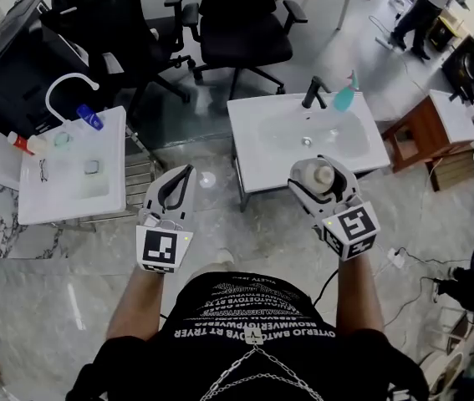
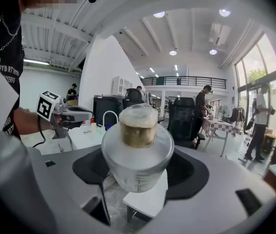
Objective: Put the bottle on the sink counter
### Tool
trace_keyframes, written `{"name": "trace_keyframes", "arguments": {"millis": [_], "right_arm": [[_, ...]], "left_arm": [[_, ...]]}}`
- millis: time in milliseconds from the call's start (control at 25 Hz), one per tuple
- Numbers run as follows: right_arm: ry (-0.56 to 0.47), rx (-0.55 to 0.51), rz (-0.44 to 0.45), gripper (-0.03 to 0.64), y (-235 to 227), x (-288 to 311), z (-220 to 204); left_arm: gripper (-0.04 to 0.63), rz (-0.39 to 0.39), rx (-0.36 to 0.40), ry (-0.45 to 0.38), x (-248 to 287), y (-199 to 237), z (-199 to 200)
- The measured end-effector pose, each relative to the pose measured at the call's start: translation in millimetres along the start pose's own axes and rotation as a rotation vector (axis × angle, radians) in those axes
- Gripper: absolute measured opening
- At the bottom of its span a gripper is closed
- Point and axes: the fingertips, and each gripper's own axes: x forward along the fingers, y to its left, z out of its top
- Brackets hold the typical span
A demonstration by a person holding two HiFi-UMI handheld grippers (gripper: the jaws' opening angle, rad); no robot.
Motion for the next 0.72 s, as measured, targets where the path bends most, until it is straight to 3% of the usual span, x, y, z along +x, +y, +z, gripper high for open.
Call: {"name": "trace_keyframes", "arguments": {"millis": [280, 720], "right_arm": [[0.065, 0.009, 0.006, 0.330, -11, 72, -48], [0.221, 0.054, 0.102, 0.330, -25, 178, -188]], "left_arm": [[0.006, -0.031, -0.006, 0.002, 26, 24, -12], [0.005, 0.022, -0.023, 0.030, 79, 52, -27]]}}
